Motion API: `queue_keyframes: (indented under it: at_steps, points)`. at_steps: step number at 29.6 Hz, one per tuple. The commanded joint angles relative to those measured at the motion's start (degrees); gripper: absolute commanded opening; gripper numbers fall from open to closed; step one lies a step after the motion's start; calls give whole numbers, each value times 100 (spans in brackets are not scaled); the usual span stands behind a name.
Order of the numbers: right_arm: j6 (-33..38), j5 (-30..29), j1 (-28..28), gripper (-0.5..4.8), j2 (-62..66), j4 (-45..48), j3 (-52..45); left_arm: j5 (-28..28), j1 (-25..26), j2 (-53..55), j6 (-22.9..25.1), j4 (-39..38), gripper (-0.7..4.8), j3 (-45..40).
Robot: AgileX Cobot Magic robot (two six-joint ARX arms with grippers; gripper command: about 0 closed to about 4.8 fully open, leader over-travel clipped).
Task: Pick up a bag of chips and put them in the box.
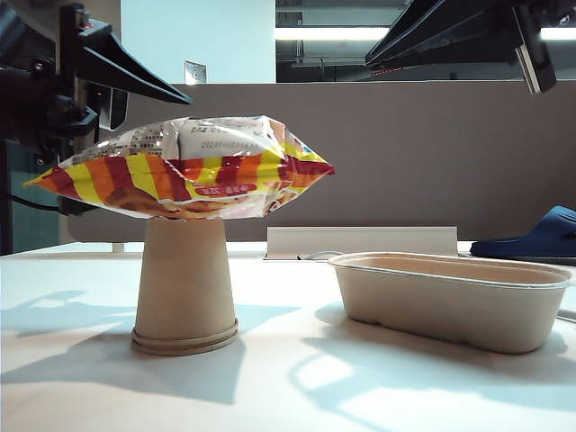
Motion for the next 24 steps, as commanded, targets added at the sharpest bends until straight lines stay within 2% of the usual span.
queue_keyframes:
  at_steps: [1,24]
  points:
    - [-17,4,0,0,24,101,35,-42,-15,98,-13,68,479,22]
    - [-17,-17,2,0,238,101,33,-46,-146,455,31,426,479,22]
